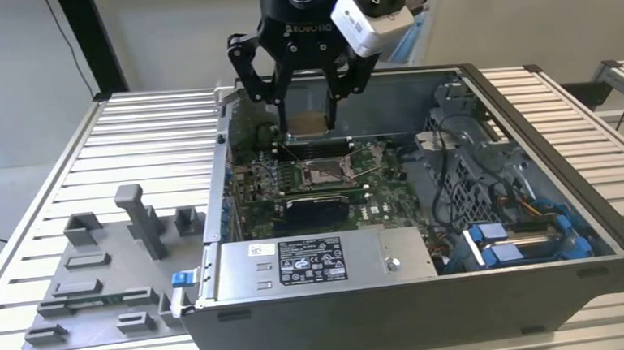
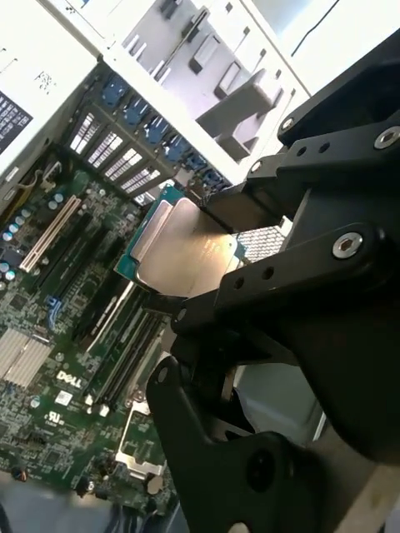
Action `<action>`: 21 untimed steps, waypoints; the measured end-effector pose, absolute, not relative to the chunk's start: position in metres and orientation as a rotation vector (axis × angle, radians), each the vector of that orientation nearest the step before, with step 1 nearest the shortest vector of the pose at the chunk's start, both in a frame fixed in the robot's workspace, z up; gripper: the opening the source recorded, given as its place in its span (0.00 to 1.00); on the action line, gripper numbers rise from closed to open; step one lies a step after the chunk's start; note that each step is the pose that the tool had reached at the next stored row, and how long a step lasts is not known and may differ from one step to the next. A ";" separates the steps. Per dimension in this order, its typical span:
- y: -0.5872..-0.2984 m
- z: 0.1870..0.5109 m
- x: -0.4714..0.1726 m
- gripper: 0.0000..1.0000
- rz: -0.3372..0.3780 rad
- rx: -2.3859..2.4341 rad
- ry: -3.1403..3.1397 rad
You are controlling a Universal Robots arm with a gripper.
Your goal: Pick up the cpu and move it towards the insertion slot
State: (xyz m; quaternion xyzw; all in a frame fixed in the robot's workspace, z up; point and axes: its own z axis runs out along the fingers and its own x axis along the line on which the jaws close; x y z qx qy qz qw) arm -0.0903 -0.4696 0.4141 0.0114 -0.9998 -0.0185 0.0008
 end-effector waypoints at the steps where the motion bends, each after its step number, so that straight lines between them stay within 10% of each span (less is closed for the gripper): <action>1: -0.469 0.414 -0.086 0.00 -0.058 0.036 -3.139; 21: -0.468 0.411 -0.027 0.00 -0.058 -0.013 -3.140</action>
